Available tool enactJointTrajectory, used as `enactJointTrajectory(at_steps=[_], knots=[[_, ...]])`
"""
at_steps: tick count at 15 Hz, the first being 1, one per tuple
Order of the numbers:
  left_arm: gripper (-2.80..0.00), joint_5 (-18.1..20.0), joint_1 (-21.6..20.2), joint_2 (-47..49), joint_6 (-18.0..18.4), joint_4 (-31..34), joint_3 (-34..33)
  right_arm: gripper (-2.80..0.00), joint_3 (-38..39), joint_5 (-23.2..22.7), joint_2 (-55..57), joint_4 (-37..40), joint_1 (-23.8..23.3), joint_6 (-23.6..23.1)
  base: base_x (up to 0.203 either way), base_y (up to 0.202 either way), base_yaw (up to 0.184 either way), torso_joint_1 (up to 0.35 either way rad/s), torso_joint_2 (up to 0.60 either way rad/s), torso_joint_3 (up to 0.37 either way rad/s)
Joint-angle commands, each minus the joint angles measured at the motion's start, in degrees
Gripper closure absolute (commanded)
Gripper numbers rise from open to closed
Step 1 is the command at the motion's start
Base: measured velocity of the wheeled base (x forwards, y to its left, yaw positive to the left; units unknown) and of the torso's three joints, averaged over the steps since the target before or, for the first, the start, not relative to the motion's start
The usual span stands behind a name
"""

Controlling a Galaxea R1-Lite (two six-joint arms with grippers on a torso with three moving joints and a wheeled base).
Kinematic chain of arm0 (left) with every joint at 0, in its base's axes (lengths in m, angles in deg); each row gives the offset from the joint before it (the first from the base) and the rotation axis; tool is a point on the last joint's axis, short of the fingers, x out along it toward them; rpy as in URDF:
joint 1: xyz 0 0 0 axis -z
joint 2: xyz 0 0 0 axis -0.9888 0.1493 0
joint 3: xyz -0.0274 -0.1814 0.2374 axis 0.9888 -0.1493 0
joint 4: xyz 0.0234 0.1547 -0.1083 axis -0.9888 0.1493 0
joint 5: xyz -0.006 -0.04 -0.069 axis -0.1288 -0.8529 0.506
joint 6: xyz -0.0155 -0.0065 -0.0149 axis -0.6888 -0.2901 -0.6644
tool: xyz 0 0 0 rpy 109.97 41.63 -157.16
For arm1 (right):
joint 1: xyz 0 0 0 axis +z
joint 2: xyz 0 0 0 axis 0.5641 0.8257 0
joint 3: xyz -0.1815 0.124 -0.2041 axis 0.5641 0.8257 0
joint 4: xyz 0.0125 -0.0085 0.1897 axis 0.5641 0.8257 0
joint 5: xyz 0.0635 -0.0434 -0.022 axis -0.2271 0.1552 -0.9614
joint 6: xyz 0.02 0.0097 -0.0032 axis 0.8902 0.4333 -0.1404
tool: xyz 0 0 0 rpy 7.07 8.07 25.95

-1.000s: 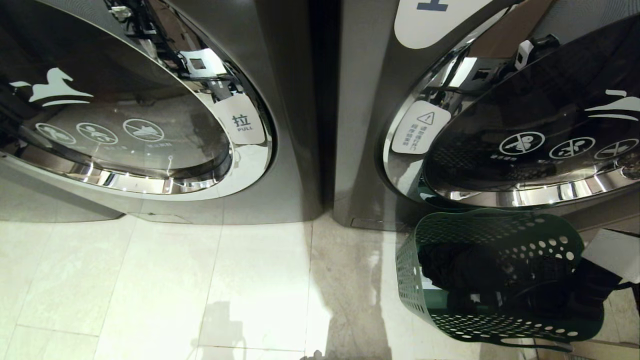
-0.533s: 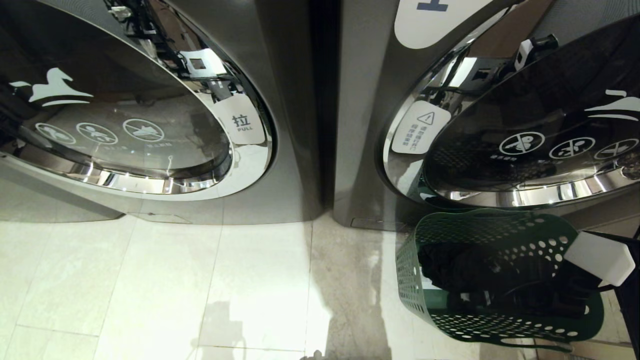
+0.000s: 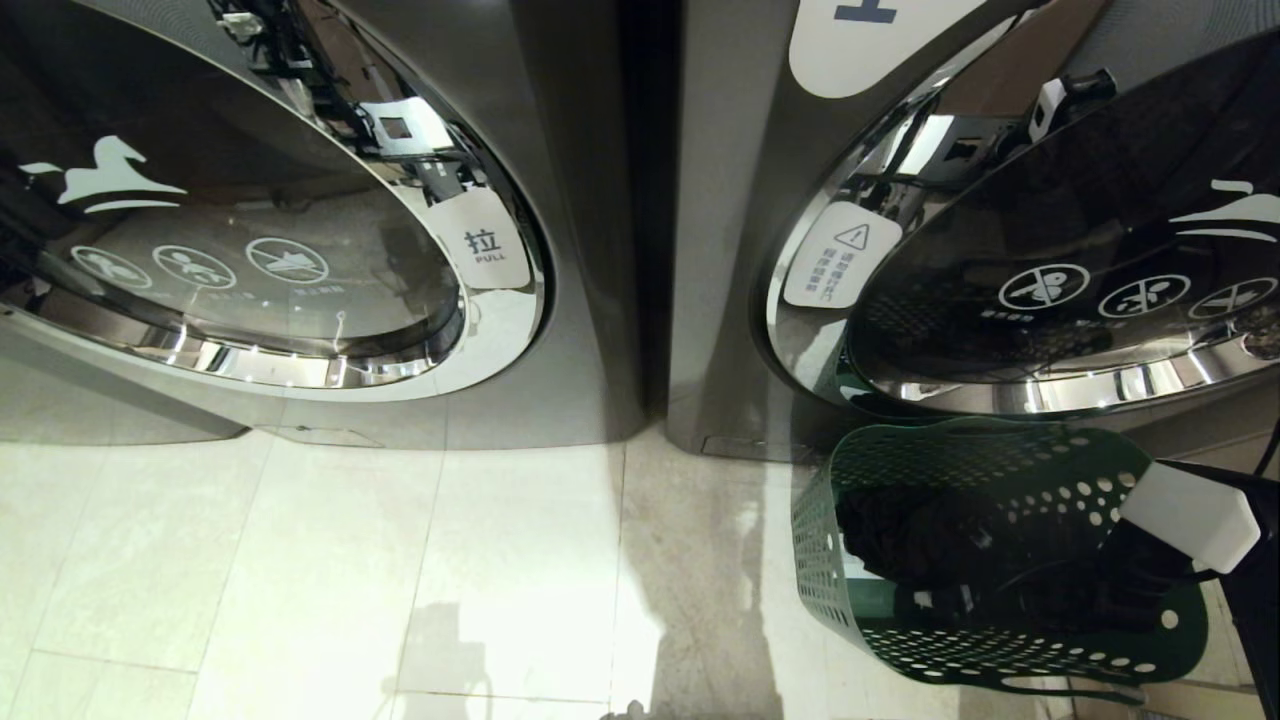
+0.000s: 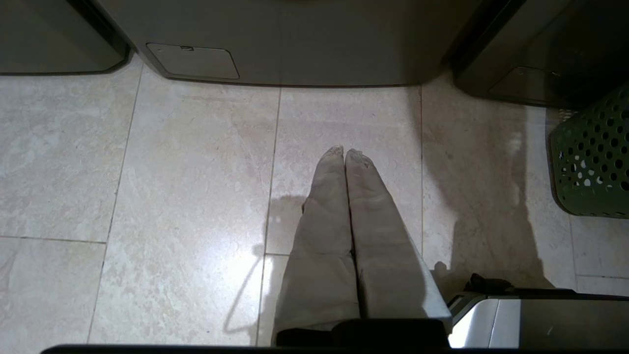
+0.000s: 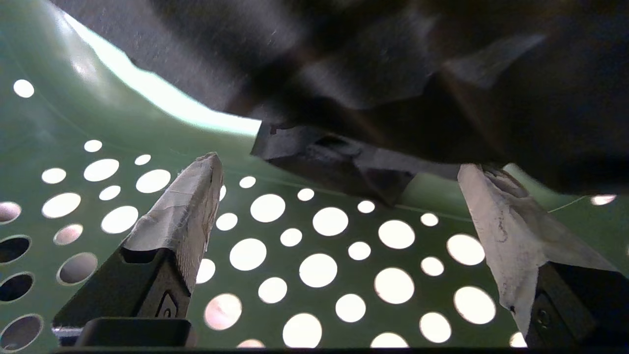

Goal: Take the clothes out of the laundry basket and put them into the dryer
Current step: Take the clothes out of the basket

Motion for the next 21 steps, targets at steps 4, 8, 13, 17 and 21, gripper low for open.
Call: enactJointTrajectory(at_steps=[4, 8, 13, 17, 21], knots=[[0.0, 0.0, 0.0, 0.0, 0.0, 0.0, -0.1, -2.8, -1.3, 0.9, 0.1, -1.9, -0.3, 0.0, 0.0, 0.0, 0.0, 0.0, 0.0, 0.0], [0.0, 0.0, 0.0, 0.0, 0.0, 0.0, -0.1, -2.8, -5.3, 5.6, 0.4, -6.1, -1.2, -0.5, 0.0, 0.0, 0.0, 0.0, 0.0, 0.0], [0.0, 0.0, 0.0, 0.0, 0.0, 0.0, -0.1, -2.8, -10.5, 5.9, 2.2, -6.0, -1.6, -2.0, 0.0, 0.0, 0.0, 0.0, 0.0, 0.0], [0.0, 0.0, 0.0, 0.0, 0.0, 0.0, -0.1, -2.8, -14.7, 5.7, 4.8, -5.8, -1.5, -1.8, 0.0, 0.0, 0.0, 0.0, 0.0, 0.0], [0.0, 0.0, 0.0, 0.0, 0.0, 0.0, -0.1, -2.8, -17.8, 5.7, 7.8, -5.8, -1.3, -1.9, 0.0, 0.0, 0.0, 0.0, 0.0, 0.0]])
